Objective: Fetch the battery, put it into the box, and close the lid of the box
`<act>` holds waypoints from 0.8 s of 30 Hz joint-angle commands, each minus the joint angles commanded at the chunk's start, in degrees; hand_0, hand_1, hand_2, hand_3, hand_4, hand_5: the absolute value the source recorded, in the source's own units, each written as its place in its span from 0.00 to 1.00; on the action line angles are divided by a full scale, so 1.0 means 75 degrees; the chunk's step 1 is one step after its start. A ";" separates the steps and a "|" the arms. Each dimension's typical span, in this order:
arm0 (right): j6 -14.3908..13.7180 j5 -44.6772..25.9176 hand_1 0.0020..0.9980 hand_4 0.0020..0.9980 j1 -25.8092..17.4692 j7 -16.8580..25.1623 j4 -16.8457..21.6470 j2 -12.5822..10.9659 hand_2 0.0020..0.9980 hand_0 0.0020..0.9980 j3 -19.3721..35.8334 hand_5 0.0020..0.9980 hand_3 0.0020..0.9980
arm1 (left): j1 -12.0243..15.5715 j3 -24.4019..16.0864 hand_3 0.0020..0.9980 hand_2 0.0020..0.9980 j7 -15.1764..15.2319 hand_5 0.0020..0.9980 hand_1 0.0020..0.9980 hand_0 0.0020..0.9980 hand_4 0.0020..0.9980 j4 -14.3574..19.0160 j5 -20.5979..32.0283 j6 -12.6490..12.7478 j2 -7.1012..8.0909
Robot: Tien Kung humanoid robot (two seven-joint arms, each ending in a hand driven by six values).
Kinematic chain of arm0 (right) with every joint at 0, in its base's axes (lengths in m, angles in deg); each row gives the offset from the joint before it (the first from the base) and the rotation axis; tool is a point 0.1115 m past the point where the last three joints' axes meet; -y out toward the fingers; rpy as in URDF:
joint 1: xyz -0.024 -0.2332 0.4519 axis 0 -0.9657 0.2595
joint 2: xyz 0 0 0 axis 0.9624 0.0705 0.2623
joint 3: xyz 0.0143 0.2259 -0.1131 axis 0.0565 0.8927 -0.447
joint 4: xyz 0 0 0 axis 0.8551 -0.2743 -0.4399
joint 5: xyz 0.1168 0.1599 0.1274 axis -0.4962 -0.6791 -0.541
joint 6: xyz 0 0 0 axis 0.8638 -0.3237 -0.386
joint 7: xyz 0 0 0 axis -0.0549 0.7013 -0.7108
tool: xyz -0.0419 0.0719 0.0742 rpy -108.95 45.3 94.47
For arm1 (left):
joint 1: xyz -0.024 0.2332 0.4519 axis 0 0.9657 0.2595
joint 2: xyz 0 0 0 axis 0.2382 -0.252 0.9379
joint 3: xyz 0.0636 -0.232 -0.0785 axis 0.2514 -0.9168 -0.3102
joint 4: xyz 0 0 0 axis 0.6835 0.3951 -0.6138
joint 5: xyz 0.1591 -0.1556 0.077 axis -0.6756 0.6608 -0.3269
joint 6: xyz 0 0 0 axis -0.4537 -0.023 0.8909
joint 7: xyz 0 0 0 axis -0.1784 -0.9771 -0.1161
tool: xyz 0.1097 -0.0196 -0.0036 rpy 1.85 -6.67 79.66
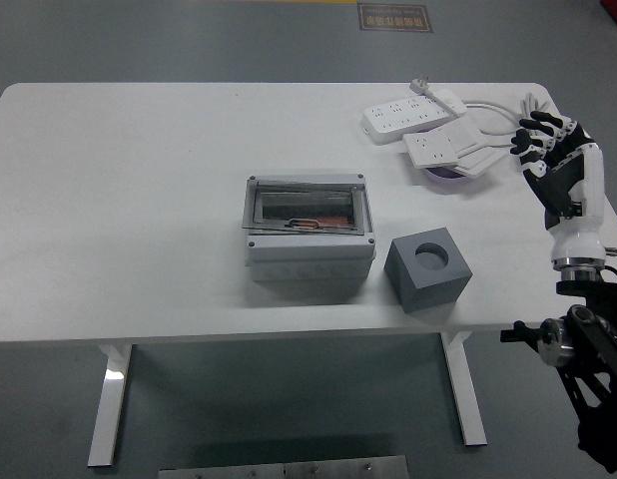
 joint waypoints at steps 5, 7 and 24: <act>-0.0064 0.0367 0.50 0.54 0.0012 -0.0053 -0.0004 -0.0028 0.53 0.59 -0.0033 0.07 0.58 | -0.0003 0.0052 0.57 0.57 0.0029 0.00 0.69 0.63 0.54 -0.0006 0.0107 0.0010 0.0012; -0.0065 0.0596 0.50 0.54 0.0025 -0.0048 -0.0034 -0.0027 0.53 0.59 -0.0036 0.07 0.58 | -0.0001 0.0075 0.57 0.57 0.0047 0.00 0.69 0.63 0.54 -0.0009 0.0158 0.0021 0.0022; 0.0127 0.2311 0.58 0.55 0.0189 -0.0205 -0.0247 0.0144 0.56 0.65 0.0279 0.00 0.58 | -0.0002 0.0124 0.57 0.57 0.0087 0.00 0.69 0.63 0.54 -0.0016 0.0257 0.0056 0.0040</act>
